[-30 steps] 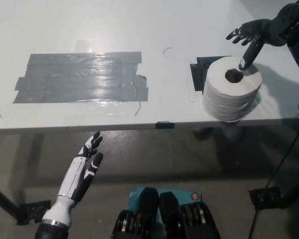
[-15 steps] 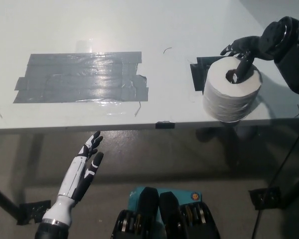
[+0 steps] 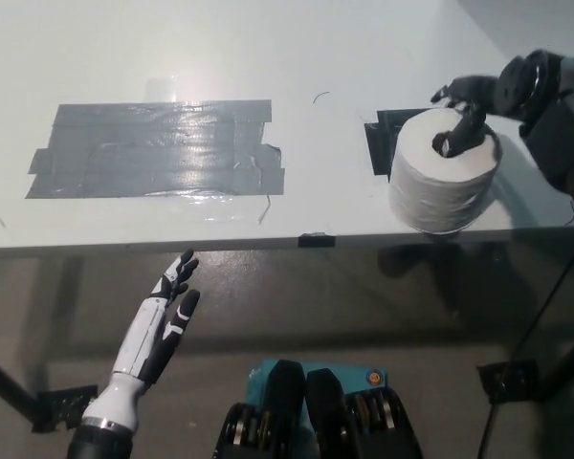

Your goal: A toilet paper roll is kept on the black spot on the desk infront of the robot and the robot inserts its right thumb into the hole in the centre to grab the roll. Then it passes the roll to a person.

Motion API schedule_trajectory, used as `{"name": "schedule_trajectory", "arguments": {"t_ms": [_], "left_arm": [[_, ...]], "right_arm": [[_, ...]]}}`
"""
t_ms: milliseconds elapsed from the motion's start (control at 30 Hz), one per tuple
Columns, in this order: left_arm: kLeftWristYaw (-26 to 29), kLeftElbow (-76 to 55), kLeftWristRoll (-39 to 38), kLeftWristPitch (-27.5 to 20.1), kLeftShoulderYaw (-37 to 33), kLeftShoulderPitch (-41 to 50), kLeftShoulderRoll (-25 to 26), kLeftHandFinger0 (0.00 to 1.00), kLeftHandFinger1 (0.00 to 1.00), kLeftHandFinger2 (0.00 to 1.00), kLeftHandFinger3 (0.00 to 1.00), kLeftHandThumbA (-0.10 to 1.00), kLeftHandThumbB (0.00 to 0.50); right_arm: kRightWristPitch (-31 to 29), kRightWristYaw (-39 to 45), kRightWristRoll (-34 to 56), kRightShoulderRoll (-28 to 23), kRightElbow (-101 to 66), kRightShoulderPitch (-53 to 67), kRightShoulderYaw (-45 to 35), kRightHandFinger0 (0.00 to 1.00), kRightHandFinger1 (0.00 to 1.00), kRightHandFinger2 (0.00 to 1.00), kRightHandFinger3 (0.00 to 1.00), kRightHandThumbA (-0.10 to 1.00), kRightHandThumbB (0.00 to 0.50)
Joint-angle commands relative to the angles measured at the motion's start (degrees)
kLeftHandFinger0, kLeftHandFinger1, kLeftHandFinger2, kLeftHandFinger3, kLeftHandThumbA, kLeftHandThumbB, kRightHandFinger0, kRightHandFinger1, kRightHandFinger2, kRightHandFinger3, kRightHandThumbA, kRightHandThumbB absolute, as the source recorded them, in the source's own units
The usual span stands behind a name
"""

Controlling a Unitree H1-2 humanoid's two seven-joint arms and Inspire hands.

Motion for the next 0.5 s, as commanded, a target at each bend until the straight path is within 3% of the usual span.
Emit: {"name": "schedule_trajectory", "arguments": {"t_ms": [0,67,133,167,200,233,267,333,367,400,433,467], "left_arm": [[-0.46,-1.37,-0.56,-1.15,-0.07,-1.34,0.41,1.00,1.00,1.00,1.00,1.00,0.137],[-0.55,-1.40,-0.58,-0.96,-0.10,-1.36,0.42,1.00,1.00,1.00,1.00,1.00,0.134],[-0.65,-1.46,-0.73,-0.82,-0.10,-1.37,0.43,1.00,1.00,1.00,1.00,1.00,0.136],[-0.73,-1.49,-0.81,-0.72,-0.10,-1.37,0.44,1.00,1.00,1.00,1.00,1.00,0.135],[-0.72,-1.51,-0.77,-0.65,-0.11,-1.36,0.44,1.00,1.00,1.00,1.00,1.00,0.136],[-0.68,-1.47,-0.68,-0.63,-0.12,-1.36,0.45,1.00,1.00,1.00,1.00,1.00,0.138],[-0.66,-1.42,-0.63,-0.69,-0.13,-1.37,0.47,1.00,1.00,1.00,1.00,1.00,0.138],[-0.67,-1.50,-0.64,-0.56,-0.12,-1.37,0.45,1.00,1.00,1.00,1.00,1.00,0.136],[-0.60,-1.39,-0.64,-0.77,-0.09,-1.54,0.45,1.00,1.00,1.00,1.00,1.00,0.137],[-0.58,-1.39,-0.67,-0.83,-0.06,-1.75,0.45,1.00,1.00,1.00,1.00,1.00,0.138],[-0.61,-1.39,-0.73,-0.83,-0.05,-1.79,0.46,1.00,1.00,1.00,1.00,1.00,0.140],[-0.62,-1.16,-0.88,-1.15,-0.04,-1.83,0.47,1.00,1.00,1.00,1.00,1.00,0.139]], "right_arm": [[-2.18,-8.22,-1.87,0.05,0.36,0.96,0.35,0.17,0.48,0.78,0.67,-0.10,0.168],[-1.62,-8.63,-0.81,0.21,0.60,2.06,-0.67,0.19,0.48,0.76,0.92,-0.10,0.145],[-2.23,-8.98,-0.15,0.20,0.90,2.94,-1.24,0.21,0.53,0.76,0.90,-0.10,0.113],[-2.59,-9.34,0.21,0.21,1.18,3.37,-1.62,0.16,0.49,0.72,0.80,-0.10,0.110],[-2.64,-9.55,0.49,0.25,1.29,3.60,-1.96,0.10,0.44,0.67,0.80,-0.10,0.115],[-2.68,-9.93,1.30,0.26,1.33,4.13,-2.86,0.06,0.37,0.61,1.00,-0.10,0.156],[-2.73,-10.22,1.94,0.25,1.31,4.57,-3.65,0.03,0.33,0.59,1.00,-0.10,0.146],[-2.65,-10.90,3.50,0.19,1.41,5.88,-6.08,0.00,0.32,0.61,1.00,-0.10,0.181],[-2.17,-11.29,4.26,0.17,1.68,6.26,-7.29,0.00,0.32,0.63,0.76,-0.10,0.204],[-2.18,-11.50,4.56,0.07,1.84,6.52,-8.03,0.00,0.36,0.71,0.66,-0.10,0.206],[-2.49,-11.59,4.85,0.00,1.83,6.81,-8.92,0.01,0.45,0.86,0.46,-0.10,0.208],[-3.30,-11.64,6.93,-0.27,1.75,7.81,-11.39,0.03,0.51,0.92,0.37,-0.10,0.199]]}}
